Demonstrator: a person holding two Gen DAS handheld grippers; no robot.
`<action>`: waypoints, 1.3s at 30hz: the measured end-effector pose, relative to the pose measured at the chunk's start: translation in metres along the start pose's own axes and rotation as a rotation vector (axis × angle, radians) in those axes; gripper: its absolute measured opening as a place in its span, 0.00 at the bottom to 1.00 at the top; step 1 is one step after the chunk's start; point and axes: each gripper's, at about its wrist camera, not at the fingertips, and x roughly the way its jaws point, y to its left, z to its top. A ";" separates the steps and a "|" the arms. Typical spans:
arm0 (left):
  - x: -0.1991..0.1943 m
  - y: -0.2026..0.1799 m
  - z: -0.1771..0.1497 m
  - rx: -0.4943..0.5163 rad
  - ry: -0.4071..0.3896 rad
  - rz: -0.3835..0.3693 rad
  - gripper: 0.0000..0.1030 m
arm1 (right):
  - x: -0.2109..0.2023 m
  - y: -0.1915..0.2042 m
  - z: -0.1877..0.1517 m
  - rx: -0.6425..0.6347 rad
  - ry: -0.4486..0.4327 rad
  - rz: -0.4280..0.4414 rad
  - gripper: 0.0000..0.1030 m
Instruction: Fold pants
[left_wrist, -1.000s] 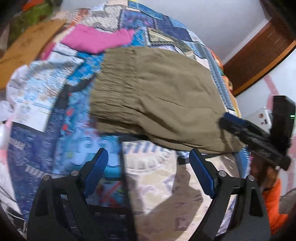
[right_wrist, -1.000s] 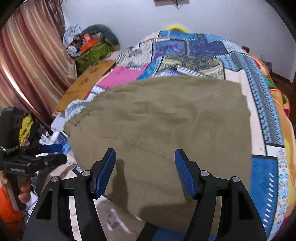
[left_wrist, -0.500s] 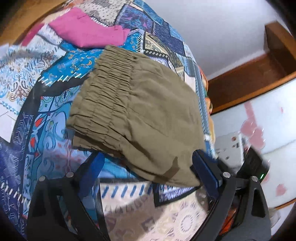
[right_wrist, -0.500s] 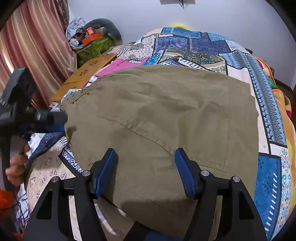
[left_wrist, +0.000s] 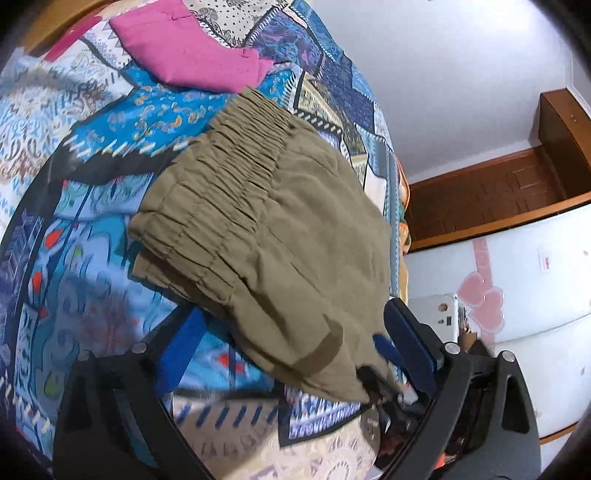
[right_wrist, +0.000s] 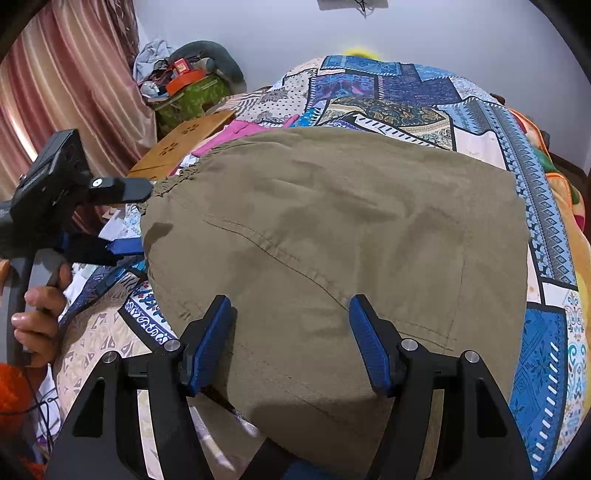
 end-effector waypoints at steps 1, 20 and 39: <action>0.001 0.001 0.005 -0.008 -0.008 -0.002 0.92 | 0.000 0.000 0.000 -0.001 0.000 0.000 0.61; 0.007 -0.024 0.009 0.192 -0.105 0.292 0.19 | -0.002 -0.003 -0.001 0.001 0.012 0.006 0.61; -0.065 -0.068 -0.087 0.683 -0.407 0.820 0.17 | -0.036 -0.002 -0.025 0.061 0.011 -0.027 0.59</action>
